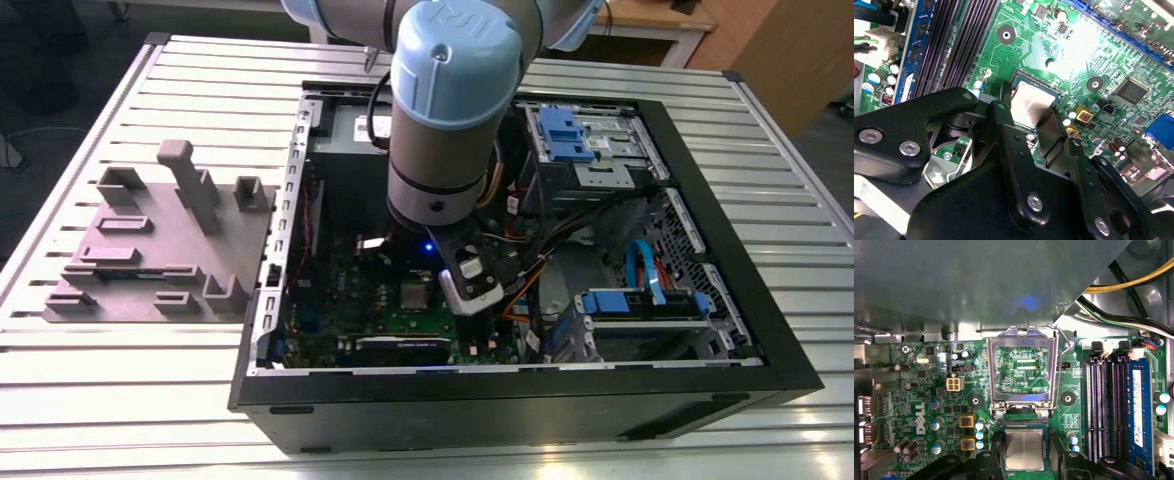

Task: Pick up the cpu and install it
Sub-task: 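Place the cpu into insertion slot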

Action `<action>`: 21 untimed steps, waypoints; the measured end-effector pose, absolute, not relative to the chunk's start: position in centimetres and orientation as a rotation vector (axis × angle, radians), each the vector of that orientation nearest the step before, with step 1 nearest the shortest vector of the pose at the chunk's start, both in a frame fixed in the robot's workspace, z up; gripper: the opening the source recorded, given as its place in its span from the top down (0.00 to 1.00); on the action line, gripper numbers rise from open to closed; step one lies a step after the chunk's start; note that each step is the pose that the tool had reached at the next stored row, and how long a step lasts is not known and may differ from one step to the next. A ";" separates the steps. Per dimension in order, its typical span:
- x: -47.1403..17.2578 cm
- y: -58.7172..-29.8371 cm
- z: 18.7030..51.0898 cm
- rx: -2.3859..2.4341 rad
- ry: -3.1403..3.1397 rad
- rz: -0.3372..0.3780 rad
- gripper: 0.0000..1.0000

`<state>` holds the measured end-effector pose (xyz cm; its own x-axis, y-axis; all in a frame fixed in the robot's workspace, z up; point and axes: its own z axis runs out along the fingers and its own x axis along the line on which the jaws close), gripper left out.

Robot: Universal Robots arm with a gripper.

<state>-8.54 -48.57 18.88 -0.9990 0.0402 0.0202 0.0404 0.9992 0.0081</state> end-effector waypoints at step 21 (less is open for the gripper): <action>-8.6 -48.6 18.7 -0.061 -3.120 -0.013 0.47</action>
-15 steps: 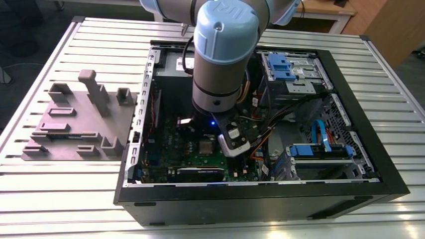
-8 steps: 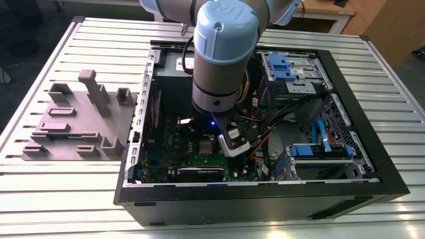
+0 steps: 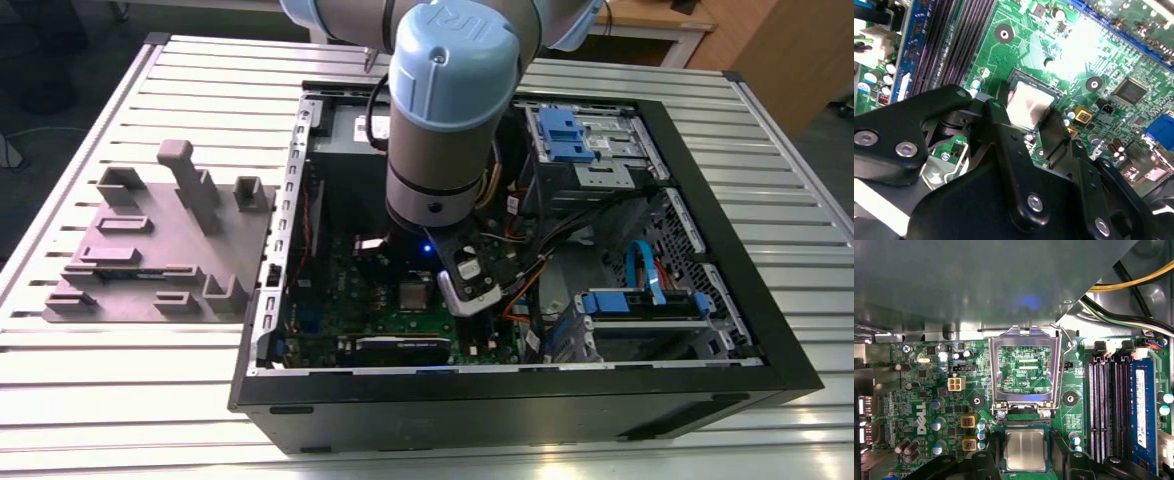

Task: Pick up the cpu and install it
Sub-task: 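Place the cpu into insertion slot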

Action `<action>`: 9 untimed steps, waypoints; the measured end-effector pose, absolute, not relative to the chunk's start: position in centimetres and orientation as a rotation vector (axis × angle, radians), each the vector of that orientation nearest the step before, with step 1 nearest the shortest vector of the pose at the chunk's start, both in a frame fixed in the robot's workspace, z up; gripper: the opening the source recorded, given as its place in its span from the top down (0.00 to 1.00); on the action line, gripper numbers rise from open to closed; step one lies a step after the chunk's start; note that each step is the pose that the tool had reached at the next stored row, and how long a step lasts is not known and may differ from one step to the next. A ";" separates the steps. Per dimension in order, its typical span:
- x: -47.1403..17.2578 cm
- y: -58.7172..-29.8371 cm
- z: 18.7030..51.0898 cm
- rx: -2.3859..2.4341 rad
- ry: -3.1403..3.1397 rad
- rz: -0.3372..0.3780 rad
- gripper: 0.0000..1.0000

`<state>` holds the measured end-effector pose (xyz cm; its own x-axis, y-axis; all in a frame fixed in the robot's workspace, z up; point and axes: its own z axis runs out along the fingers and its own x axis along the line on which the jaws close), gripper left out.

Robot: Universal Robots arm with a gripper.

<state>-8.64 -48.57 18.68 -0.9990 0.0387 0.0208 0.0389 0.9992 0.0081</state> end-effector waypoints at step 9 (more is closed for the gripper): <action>-8.6 -48.6 19.5 -0.060 -3.119 -0.013 0.47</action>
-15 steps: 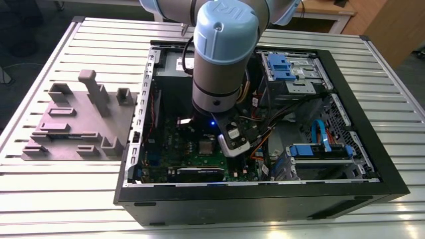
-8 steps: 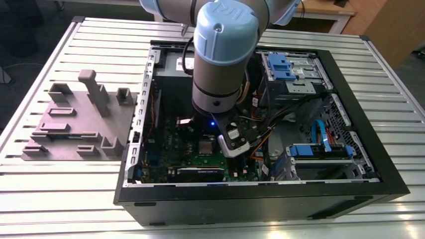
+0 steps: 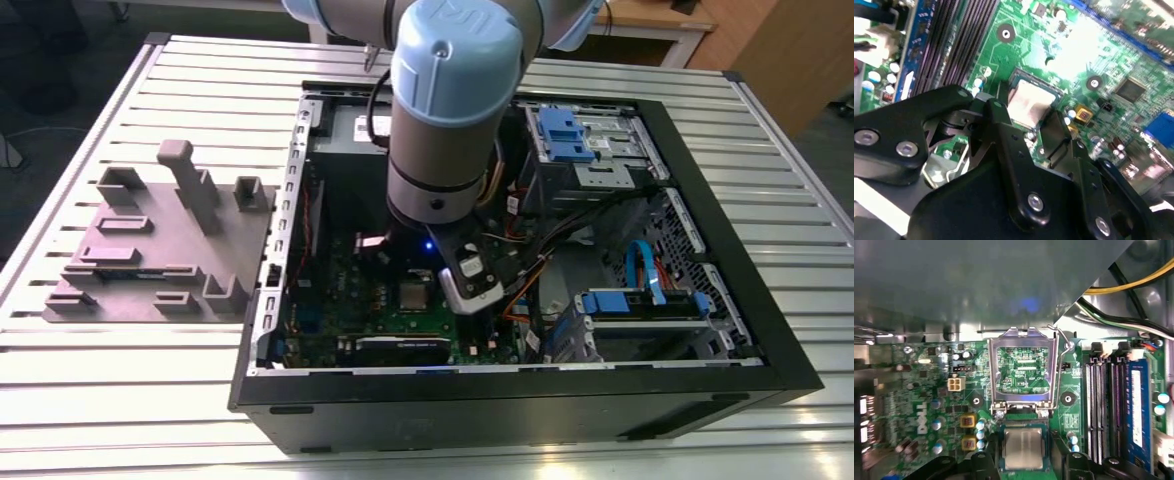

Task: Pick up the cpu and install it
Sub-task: 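Place the cpu into insertion slot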

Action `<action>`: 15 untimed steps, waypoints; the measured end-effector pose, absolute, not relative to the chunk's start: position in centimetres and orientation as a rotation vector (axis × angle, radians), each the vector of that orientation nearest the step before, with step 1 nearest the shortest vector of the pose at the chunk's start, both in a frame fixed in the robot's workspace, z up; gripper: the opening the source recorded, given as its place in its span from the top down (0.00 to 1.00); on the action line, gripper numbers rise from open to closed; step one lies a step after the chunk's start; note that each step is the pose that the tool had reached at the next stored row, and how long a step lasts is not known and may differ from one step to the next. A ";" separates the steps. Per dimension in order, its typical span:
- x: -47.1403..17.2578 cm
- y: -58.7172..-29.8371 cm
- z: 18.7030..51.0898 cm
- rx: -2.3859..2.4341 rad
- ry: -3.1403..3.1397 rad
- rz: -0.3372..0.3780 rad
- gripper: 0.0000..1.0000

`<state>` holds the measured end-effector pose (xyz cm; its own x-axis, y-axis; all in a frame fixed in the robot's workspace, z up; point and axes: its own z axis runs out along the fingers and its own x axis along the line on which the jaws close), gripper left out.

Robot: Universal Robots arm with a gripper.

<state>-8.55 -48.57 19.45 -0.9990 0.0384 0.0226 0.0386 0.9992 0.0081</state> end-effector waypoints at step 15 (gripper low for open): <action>-8.6 -48.6 21.8 -0.060 -3.107 -0.013 0.89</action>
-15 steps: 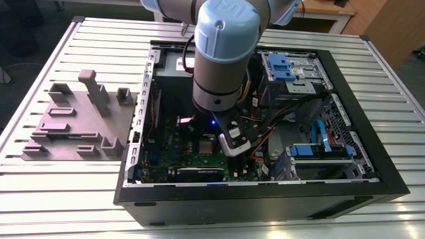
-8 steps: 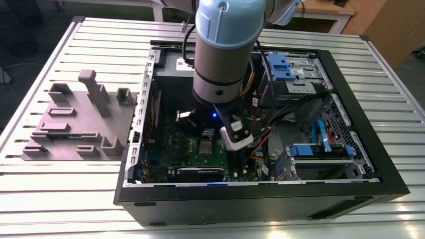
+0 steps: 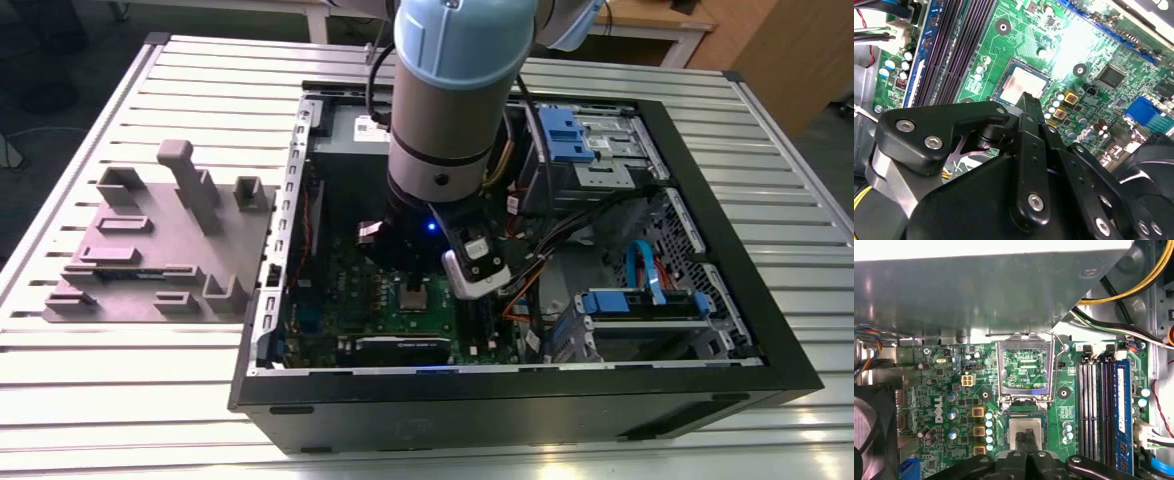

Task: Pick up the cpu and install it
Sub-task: 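Place the cpu into insertion slot, then close the cpu cover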

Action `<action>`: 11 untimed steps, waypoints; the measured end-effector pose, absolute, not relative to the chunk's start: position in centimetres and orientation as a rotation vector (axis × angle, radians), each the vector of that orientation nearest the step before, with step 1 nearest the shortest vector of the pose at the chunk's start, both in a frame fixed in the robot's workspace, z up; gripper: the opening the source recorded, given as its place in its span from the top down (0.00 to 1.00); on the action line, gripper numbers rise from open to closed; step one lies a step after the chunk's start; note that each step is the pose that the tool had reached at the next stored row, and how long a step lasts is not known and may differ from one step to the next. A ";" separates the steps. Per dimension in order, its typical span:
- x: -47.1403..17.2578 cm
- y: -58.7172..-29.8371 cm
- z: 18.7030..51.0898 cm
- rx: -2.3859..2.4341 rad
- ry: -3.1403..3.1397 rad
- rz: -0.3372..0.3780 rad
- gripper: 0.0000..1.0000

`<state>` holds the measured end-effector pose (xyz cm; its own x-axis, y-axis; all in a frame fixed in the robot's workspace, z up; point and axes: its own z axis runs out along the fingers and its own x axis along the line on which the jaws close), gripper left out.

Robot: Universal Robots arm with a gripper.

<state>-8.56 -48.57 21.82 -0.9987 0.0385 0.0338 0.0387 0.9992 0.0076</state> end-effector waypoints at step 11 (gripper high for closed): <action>-8.6 -48.6 21.8 -0.060 -3.106 -0.013 0.90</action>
